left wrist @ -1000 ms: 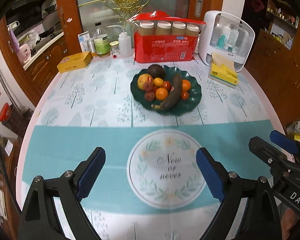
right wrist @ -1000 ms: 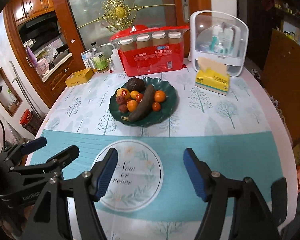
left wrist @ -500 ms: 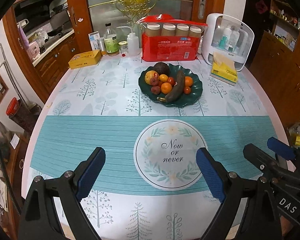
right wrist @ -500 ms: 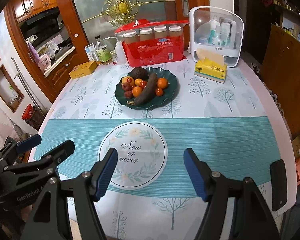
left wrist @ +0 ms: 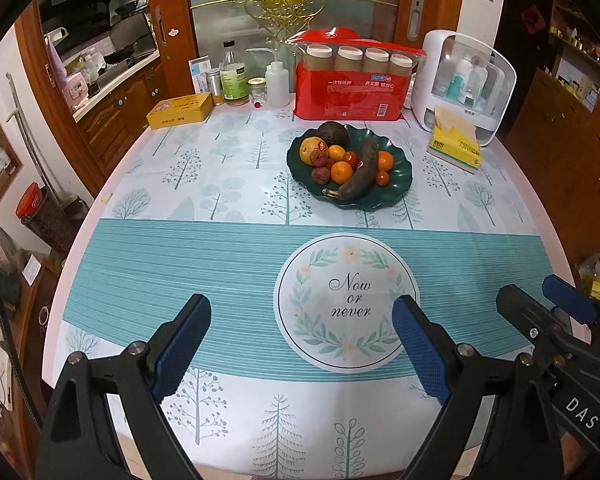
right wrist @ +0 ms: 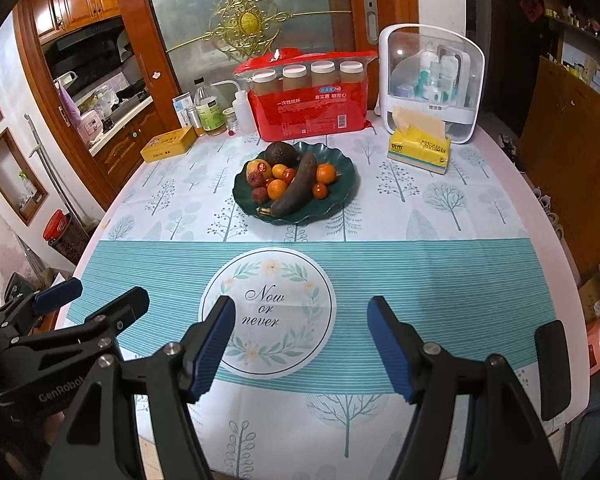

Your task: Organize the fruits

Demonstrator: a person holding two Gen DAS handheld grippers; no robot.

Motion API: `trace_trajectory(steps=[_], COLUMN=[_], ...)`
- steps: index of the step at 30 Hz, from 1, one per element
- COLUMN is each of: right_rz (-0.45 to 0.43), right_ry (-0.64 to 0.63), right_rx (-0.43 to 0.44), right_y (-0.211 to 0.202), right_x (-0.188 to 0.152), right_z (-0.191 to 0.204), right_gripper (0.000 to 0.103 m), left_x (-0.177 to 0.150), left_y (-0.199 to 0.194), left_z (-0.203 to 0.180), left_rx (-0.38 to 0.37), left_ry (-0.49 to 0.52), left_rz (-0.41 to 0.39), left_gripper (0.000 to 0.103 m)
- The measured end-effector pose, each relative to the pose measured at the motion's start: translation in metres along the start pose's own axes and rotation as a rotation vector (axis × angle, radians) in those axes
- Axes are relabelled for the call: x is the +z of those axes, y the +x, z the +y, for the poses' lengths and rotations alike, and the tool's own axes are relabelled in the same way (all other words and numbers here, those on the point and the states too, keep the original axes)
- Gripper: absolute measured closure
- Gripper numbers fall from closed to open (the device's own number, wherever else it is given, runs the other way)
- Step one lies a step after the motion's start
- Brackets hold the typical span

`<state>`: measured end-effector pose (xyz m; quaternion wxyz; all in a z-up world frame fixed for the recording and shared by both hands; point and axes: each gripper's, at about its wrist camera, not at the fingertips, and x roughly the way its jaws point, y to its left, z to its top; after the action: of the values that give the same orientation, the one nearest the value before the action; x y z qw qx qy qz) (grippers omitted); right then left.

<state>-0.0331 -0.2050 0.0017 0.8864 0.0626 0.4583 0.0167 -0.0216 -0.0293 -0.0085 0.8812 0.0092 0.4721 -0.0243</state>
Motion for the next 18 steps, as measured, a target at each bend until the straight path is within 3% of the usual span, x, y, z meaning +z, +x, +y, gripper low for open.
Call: trace_trajectory(steps=[18], right_rz=[-0.001], right_ry=[0.001], right_rx=[0.002], right_y=[-0.0018], right_x=[-0.0005], right_z=[-0.001], right_gripper=[0.034], left_x=[-0.0013], left_y=[-0.0005], left_z=[-0.0005], left_rx=[-0.003], left_ry=[0.001], left_rz=[0.003], left_gripper=[0.012])
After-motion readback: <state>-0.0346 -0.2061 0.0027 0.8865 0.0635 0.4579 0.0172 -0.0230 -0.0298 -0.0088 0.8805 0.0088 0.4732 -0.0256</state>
